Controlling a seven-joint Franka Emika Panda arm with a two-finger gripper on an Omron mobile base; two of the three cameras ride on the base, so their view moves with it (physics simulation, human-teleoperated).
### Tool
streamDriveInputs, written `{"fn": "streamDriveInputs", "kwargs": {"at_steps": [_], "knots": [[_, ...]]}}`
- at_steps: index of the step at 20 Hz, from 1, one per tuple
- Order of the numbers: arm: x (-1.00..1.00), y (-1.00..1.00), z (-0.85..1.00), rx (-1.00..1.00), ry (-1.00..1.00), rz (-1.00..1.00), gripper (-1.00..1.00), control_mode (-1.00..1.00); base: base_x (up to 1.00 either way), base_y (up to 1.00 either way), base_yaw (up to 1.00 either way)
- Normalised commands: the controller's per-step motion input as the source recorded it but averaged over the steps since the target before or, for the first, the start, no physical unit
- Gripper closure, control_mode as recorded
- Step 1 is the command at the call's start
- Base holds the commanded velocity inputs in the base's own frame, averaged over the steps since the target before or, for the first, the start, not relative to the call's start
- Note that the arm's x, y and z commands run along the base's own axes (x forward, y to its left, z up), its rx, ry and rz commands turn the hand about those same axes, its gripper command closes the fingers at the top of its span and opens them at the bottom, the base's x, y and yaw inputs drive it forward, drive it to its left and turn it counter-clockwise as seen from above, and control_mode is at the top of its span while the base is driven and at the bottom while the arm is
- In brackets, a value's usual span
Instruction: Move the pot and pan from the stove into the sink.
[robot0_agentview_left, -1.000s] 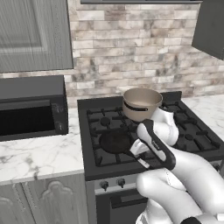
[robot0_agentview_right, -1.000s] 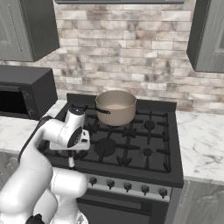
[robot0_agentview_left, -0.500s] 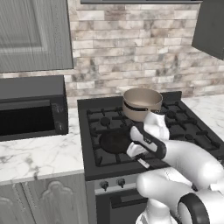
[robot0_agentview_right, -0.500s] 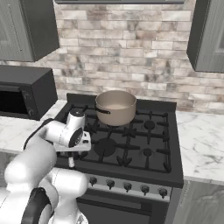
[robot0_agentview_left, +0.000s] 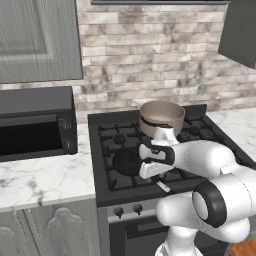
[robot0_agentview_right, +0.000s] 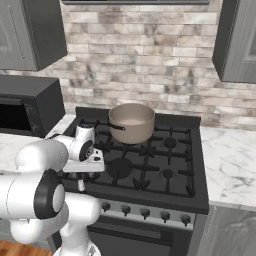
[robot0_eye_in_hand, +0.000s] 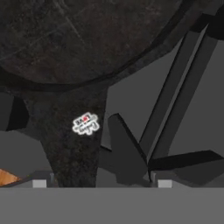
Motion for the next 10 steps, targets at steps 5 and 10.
{"fn": "streamDriveInputs", "kwargs": {"at_steps": [5, 10], "knots": [[0.0, 0.0, -0.18, 0.0, 0.0, 0.0, 1.0, -1.0, 0.0, 0.0, 0.0], [0.0, 0.0, 0.0, 0.0, 0.0, 0.0, 1.0, -1.0, 0.0, 0.0, 0.0]]}}
